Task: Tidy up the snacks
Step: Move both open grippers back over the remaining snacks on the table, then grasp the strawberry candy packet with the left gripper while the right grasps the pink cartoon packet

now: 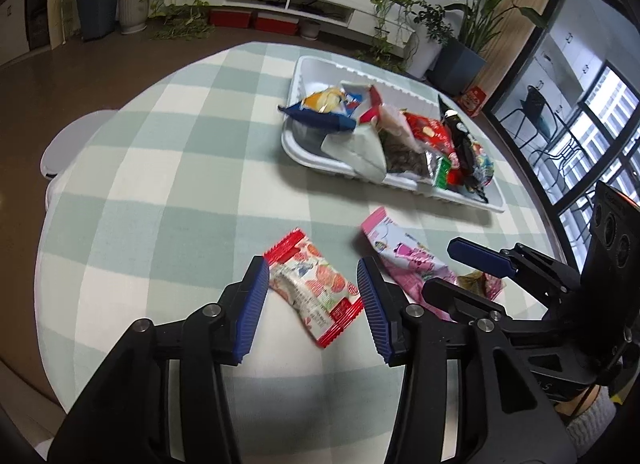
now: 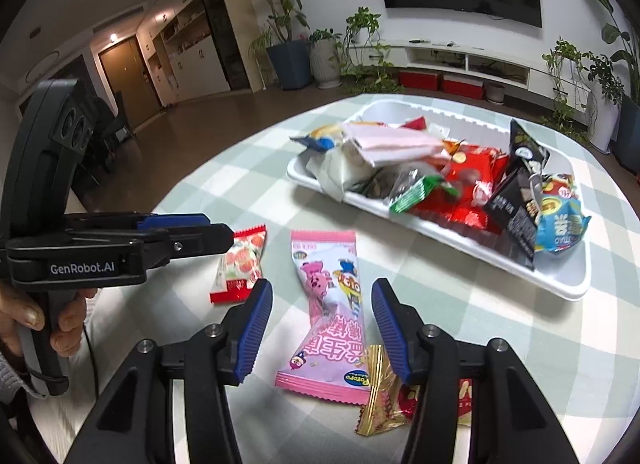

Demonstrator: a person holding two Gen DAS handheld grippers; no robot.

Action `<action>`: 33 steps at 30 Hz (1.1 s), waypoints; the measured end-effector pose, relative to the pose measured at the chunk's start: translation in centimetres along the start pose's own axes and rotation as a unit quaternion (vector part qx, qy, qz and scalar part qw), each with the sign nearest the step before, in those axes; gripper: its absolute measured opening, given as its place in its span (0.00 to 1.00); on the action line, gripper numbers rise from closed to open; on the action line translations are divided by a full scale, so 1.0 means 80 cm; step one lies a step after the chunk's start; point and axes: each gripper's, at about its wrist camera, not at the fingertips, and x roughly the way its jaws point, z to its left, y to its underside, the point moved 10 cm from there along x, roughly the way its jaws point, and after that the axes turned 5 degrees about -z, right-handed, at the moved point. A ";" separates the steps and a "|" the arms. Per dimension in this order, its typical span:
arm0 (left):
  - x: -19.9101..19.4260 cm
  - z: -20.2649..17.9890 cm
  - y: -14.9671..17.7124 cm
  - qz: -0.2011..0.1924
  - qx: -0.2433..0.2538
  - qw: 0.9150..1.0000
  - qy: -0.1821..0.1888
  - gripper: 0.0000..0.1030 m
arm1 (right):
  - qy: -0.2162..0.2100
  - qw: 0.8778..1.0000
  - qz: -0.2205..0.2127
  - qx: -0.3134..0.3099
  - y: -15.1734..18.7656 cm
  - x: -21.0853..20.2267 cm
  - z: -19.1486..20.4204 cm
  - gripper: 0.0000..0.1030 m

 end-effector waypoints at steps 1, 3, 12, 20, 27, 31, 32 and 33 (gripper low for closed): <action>0.003 0.001 0.002 0.003 -0.002 1.000 -0.002 0.43 | 0.000 1.000 0.004 0.001 0.002 0.003 -0.001 0.54; 0.010 0.001 0.007 0.009 -0.002 1.000 -0.005 0.43 | -0.001 1.000 0.011 0.006 0.007 0.008 -0.004 0.54; 0.037 0.000 0.013 0.020 0.004 0.999 -0.025 0.43 | -0.001 1.000 0.027 -0.005 0.015 0.020 0.000 0.54; 0.044 -0.007 0.012 0.014 0.037 0.998 -0.046 0.44 | -0.009 0.999 0.036 -0.015 0.015 0.026 0.006 0.61; 0.045 -0.009 0.016 0.001 0.059 0.997 -0.053 0.45 | -0.024 0.999 0.037 -0.010 0.014 0.028 0.010 0.68; 0.045 -0.011 0.019 -0.005 0.075 0.995 -0.061 0.46 | -0.031 0.999 0.037 -0.006 0.013 0.028 0.009 0.69; 0.045 -0.012 0.020 -0.006 0.079 0.995 -0.062 0.46 | -0.031 0.999 0.036 -0.006 0.013 0.028 0.009 0.68; 0.046 -0.013 0.020 -0.007 0.081 0.995 -0.063 0.46 | -0.031 0.999 0.036 -0.006 0.014 0.028 0.009 0.68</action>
